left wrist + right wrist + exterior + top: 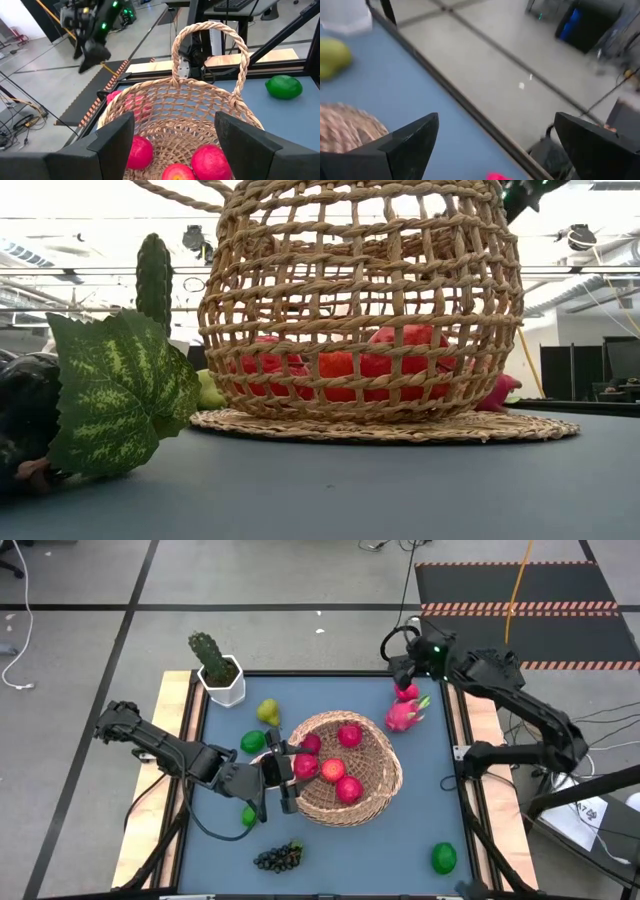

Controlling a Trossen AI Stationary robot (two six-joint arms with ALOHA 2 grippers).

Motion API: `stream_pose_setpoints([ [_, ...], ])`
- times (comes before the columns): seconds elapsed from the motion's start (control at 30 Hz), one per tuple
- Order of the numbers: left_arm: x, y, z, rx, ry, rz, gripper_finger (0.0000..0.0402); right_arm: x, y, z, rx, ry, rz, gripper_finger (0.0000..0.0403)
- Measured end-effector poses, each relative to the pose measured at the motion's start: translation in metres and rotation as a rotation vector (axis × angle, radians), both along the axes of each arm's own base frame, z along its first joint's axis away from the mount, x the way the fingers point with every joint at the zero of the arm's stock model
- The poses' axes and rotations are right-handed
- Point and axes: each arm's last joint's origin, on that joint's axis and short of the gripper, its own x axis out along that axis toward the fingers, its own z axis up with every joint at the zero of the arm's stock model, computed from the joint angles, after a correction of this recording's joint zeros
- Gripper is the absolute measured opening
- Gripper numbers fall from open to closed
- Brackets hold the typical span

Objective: Build produce basket
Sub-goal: Put the red bell pepper into the brown basket

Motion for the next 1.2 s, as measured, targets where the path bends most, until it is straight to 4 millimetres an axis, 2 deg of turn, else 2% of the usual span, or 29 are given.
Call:
stream_pose_setpoints([
  [0.17, 0.000, 0.000, 0.000, 0.000, 0.000, 0.000, 0.0273, 0.002, -0.027, -0.029, 0.095, 0.111, 0.043, 0.0391],
  [0.37, 0.000, 0.000, 0.000, 0.001, 0.001, 0.000, 0.0273, 0.001, -0.039, -0.054, 0.204, 0.189, 0.013, 0.0391],
  [0.7, -0.001, 0.000, -0.003, -0.017, 0.019, 0.010, 0.0273, -0.005, -0.032, -0.089, 0.312, 0.210, -0.108, 0.0399],
  [0.93, -0.001, 0.000, -0.002, -0.031, 0.005, 0.013, 0.0273, 0.002, -0.027, -0.092, 0.298, 0.205, -0.080, 0.0399],
  [1.2, 0.000, 0.000, -0.001, -0.038, -0.008, 0.013, 0.0273, 0.014, -0.021, -0.101, 0.246, 0.321, -0.110, 0.0400],
])
